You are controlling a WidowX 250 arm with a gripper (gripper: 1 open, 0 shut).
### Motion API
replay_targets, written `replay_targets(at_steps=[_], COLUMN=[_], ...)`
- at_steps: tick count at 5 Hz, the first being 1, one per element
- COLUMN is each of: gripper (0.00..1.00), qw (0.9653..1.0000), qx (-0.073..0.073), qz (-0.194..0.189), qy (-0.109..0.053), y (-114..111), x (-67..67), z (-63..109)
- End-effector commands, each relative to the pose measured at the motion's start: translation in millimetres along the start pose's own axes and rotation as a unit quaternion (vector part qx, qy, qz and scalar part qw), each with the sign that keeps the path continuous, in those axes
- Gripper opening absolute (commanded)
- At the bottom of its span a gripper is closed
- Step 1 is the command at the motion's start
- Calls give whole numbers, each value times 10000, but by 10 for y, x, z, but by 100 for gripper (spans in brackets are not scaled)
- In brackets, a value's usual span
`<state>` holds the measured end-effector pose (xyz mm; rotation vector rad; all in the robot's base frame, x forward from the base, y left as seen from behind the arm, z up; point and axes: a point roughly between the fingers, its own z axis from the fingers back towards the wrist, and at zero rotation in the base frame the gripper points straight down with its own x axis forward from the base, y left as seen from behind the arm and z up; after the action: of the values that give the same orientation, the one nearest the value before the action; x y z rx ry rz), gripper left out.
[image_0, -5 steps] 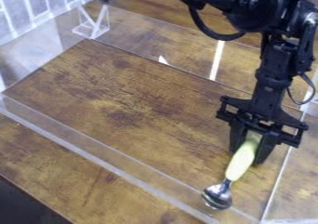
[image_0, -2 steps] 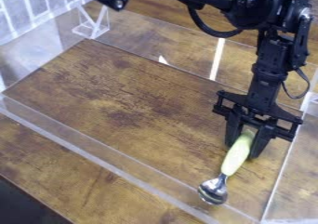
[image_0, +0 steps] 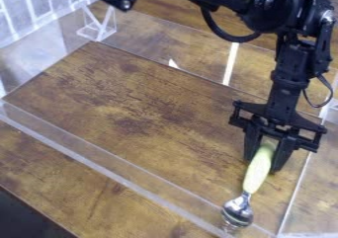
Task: Move the green spoon to the left
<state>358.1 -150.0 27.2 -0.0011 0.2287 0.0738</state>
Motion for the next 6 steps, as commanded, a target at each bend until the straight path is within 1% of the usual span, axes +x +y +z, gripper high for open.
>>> replay_targets(at_steps=[1,2,3,5,6], gripper=[0,0,0,0,0], qw=[9994,9986,9992,9981,9975], qx=[-180,-222,-247,-432,-482], qz=[139,410,158,-2,-54], qy=[-275,-241,-279,-438,-511], y=[-197,-207,-115,-5,20], x=[-73,-43,-163,-268,-324], z=[315,350,467,763,878])
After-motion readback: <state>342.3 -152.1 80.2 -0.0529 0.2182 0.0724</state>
